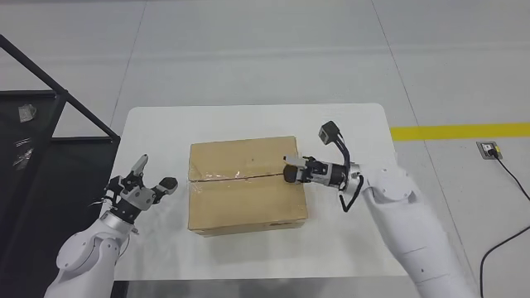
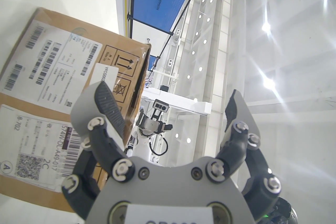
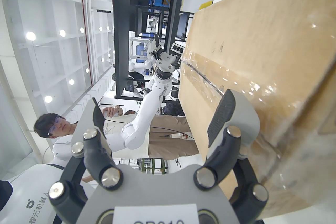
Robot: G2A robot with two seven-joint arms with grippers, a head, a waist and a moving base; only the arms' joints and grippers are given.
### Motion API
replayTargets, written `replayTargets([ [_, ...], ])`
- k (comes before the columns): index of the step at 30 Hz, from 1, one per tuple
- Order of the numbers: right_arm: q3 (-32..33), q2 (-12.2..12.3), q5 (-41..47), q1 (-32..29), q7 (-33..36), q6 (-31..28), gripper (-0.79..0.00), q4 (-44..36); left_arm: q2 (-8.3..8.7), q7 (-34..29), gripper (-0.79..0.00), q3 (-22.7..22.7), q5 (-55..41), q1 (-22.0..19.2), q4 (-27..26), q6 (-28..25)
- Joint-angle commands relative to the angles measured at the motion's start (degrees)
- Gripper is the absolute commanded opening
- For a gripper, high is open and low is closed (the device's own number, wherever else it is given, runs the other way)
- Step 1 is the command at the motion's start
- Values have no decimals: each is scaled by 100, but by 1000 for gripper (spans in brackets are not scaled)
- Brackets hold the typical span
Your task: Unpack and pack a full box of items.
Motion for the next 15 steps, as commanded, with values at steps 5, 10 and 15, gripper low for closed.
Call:
replayTargets([
  [5, 458, 149, 1, -464, -166, 123, 0, -334, 6, 36, 0, 16, 37, 19, -46, 6],
  [10, 594, 190, 255, -597, -226, -15, 0, -338, 10, 61, 0, 38, 63, 31, -100, 20],
  [15, 480, 162, 532, -536, -293, -267, 0, -218, 13, 81, 0, 53, 80, 49, -142, 16],
])
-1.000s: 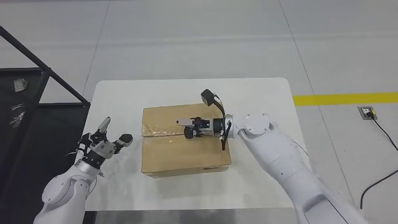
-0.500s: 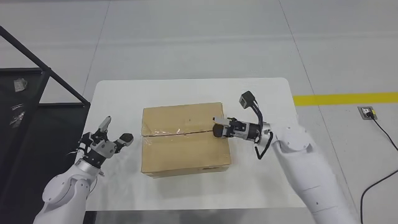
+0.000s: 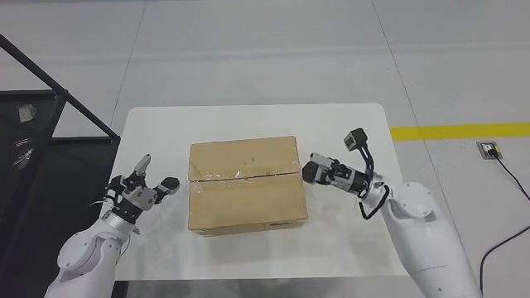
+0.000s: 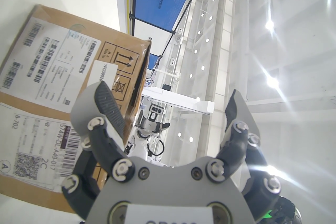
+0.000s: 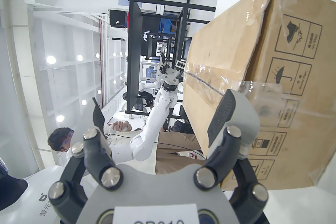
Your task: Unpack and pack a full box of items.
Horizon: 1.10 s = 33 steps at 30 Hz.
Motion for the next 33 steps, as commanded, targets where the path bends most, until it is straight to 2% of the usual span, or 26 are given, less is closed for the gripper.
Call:
replayTargets([
  [1, -90, -21, 108, 56, 2, -63, 0, 60, 1, 7, 0, 2, -4, 10, -9, -3],
  [9, -630, -136, -85, 478, -336, 40, 0, 471, 9, 4, 0, -35, -54, 74, 5, -53],
  [17, -535, -95, 46, 619, -165, 35, 0, 1025, 24, -27, 0, -110, -127, 98, 69, -81],
  [24, -340, -18, 170, 448, -107, -58, 0, 1001, 24, -26, 0, -42, -90, 41, 78, -54],
  [33, -566, -59, 221, 571, -92, 4, 0, 1158, 26, -12, 0, -6, -79, 19, 93, -65],
])
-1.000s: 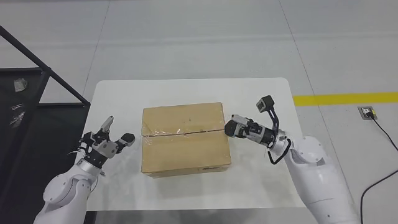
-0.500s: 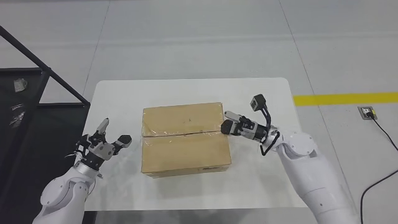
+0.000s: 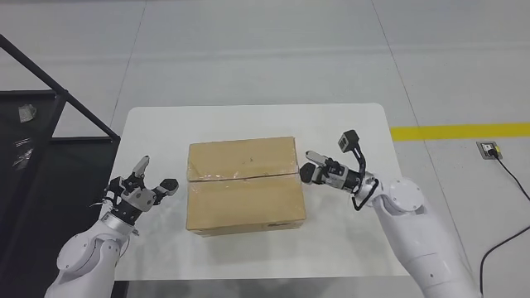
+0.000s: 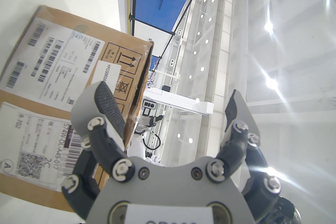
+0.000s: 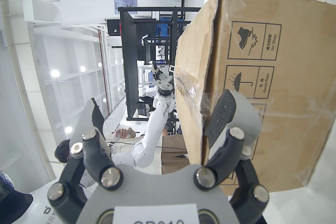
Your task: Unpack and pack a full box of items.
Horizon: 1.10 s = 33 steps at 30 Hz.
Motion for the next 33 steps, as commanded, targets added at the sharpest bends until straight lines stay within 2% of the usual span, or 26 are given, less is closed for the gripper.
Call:
replayTargets([
  [1, -66, -16, 10, 57, 11, 5, 0, 68, 2, -6, 0, -9, -14, 4, 10, -7],
  [17, -363, -122, 194, 426, 0, -46, 0, 943, 11, 8, 0, -89, -169, 15, -5, -102],
  [22, -92, -74, 517, 457, 28, -521, 0, 1194, 16, -29, 0, -195, -329, 54, -43, -229],
  [27, 335, 53, 701, 203, -53, -1102, 0, 896, 30, -180, 0, -381, -580, 114, -89, -346],
  [33, 336, 54, 700, 202, -53, -1104, 0, 894, 38, -248, 0, -439, -636, 125, -81, -343],
])
